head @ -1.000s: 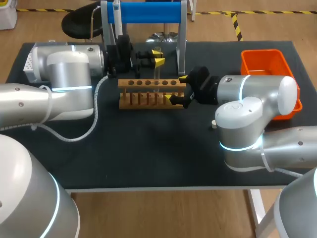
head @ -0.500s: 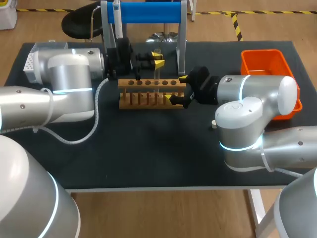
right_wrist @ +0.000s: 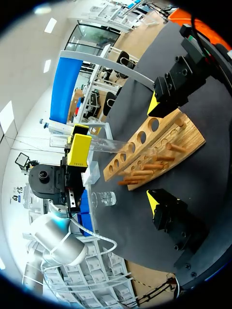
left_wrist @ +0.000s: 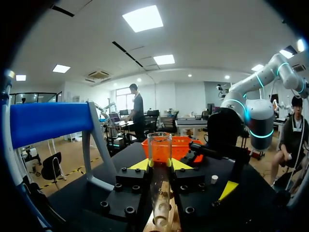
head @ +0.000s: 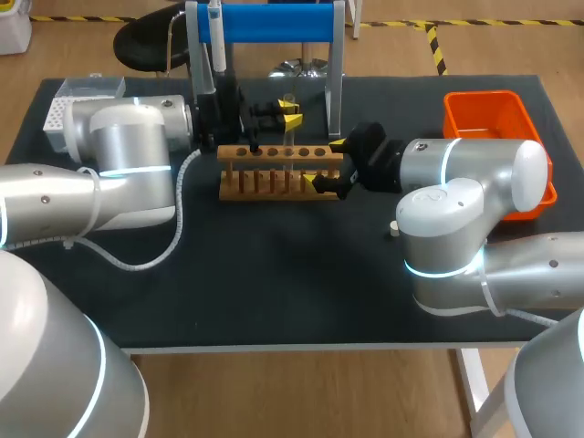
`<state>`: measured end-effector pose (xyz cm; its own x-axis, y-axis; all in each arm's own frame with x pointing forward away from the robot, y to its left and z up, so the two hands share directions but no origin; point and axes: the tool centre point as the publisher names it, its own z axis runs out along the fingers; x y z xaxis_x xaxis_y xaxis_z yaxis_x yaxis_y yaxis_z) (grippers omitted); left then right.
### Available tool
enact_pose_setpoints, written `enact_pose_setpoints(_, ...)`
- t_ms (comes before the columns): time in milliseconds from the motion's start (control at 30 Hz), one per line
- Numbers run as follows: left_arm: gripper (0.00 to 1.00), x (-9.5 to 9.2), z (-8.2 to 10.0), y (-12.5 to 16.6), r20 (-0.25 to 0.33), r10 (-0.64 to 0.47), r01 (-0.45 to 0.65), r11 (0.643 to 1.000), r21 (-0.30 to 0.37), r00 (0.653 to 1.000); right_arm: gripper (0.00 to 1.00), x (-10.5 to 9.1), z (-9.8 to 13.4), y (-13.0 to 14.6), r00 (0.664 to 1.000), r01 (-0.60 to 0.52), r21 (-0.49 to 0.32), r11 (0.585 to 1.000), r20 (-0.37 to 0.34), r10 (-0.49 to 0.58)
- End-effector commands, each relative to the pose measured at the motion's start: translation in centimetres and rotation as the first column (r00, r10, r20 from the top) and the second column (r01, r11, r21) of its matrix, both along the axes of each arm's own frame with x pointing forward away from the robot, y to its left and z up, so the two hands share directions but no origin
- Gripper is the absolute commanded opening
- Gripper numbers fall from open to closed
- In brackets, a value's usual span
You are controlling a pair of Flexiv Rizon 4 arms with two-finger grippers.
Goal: Invert the test tube, pick up the pipette, mount the tip to pipette, aspirate from beaker and dispense into the tube, eject the tip, return the pipette, and cap with the stopper.
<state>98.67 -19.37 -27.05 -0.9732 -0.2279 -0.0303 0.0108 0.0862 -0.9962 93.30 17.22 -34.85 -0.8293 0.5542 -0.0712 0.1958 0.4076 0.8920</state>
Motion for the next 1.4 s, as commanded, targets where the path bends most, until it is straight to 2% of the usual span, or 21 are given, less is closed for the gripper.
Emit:
enact_pose_setpoints(33,0.00,0.1,-0.4,0.0,0.003,-0.001,0.001,1.000,-0.009,1.000,1.00,-0.1,0.0,-0.1,1.000,0.000,0.002,1.000,0.001,0.000)
enact_pose_setpoints(600,0.00,0.0,-1.0,0.1,0.011,-0.002,0.002,1.000,-0.010,1.000,1.00,-0.1,0.0,-0.1,1.000,0.000,0.002,1.000,0.001,0.000)
enact_pose_setpoints(633,0.06,0.0,-1.0,0.1,0.010,-0.001,0.001,1.000,-0.008,1.000,1.00,-0.1,0.0,-0.1,1.000,0.000,0.002,1.000,0.001,0.000)
enact_pose_setpoints(667,0.21,0.0,-1.1,0.1,0.009,0.000,0.000,1.000,-0.008,1.000,1.00,-0.1,0.0,-0.1,1.000,0.000,0.002,1.000,0.001,0.000)
enact_pose_setpoints(700,0.47,-0.1,-1.1,0.1,0.008,0.000,0.000,1.000,-0.007,1.000,1.00,-0.1,0.0,-0.1,1.000,0.000,0.002,1.000,0.001,0.000)
enact_pose_setpoints(733,0.90,-0.1,-1.1,0.1,0.004,0.002,-0.002,1.000,-0.007,1.000,1.00,-0.1,0.0,-0.1,1.000,0.000,0.002,1.000,0.001,0.000)
enact_pose_setpoints(767,1.00,-0.1,-1.1,0.0,0.002,0.004,-0.004,1.000,-0.007,1.000,1.00,-0.1,0.0,-0.1,1.000,0.000,0.002,1.000,0.001,0.000)
enact_pose_setpoints(900,1.00,-0.4,-0.9,0.1,-0.008,0.010,-0.010,1.000,-0.001,1.000,1.00,-0.1,0.0,-0.1,1.000,0.000,0.002,1.000,0.001,0.000)
enact_pose_setpoints(1100,1.00,-1.5,0.6,1.1,-0.031,0.025,-0.024,0.999,0.032,0.999,1.00,-0.1,0.0,-0.1,1.000,0.000,0.002,1.000,0.001,0.000)
enact_pose_setpoints(1300,1.00,-3.8,2.3,3.8,-0.058,0.092,-0.086,0.992,0.091,0.994,1.00,-0.1,0.0,-0.1,1.000,0.000,0.002,1.000,0.001,0.000)
enact_pose_setpoints(1400,1.00,-5.4,2.8,6.1,-0.077,0.164,-0.154,0.981,0.122,0.983,1.00,-0.1,0.0,-0.1,1.000,0.000,0.002,1.000,0.001,0.000)
